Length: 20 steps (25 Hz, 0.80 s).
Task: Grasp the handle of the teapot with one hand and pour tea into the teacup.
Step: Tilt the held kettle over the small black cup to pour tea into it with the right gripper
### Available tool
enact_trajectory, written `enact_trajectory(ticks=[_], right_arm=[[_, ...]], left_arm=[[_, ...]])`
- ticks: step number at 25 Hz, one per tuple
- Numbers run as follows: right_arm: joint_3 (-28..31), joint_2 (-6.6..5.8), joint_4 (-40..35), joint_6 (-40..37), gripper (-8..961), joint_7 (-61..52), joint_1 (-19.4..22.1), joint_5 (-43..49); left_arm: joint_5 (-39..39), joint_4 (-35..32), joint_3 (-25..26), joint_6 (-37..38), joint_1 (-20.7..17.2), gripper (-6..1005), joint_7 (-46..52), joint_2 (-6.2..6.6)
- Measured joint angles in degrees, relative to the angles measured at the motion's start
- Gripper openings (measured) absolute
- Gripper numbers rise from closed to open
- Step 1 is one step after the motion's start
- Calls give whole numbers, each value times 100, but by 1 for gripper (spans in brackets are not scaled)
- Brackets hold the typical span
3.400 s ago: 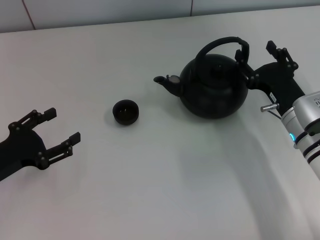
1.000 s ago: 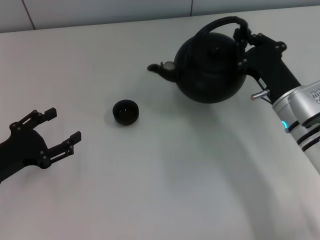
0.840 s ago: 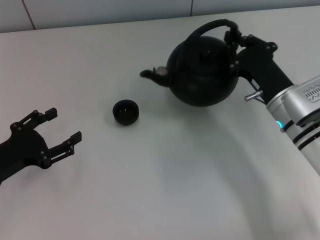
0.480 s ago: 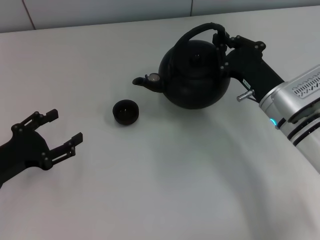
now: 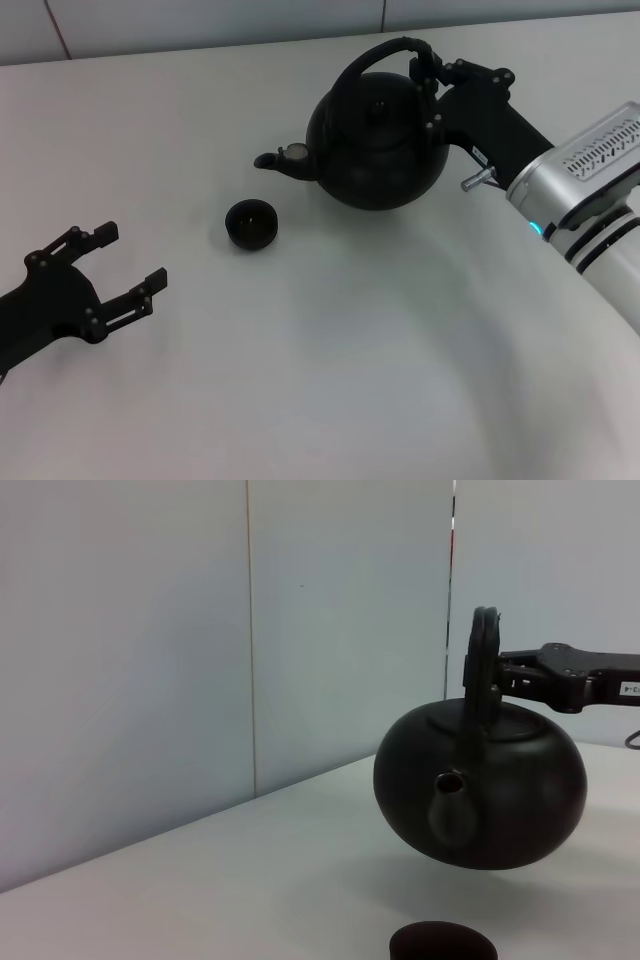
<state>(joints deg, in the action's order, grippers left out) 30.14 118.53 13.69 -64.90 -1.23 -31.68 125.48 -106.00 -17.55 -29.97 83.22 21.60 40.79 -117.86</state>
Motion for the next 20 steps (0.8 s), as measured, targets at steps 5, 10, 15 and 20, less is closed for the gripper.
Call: enact_trajectory(ticks=[5, 10, 15, 20], right_arm=[[-6, 4, -36, 72, 81, 0, -81, 84], [-9, 11, -74, 91, 81, 38, -136, 186], [-8, 15, -146, 49, 81, 194, -157, 277], [8, 0, -170, -4, 81, 396, -165, 277]], left_arm=[[5, 6, 0, 1, -9, 842, 13, -1], [8, 6, 0, 1, -8, 842, 20, -7], [9, 6, 0, 1, -7, 842, 36, -9], [9, 7, 0, 1, -12, 843, 49, -9]])
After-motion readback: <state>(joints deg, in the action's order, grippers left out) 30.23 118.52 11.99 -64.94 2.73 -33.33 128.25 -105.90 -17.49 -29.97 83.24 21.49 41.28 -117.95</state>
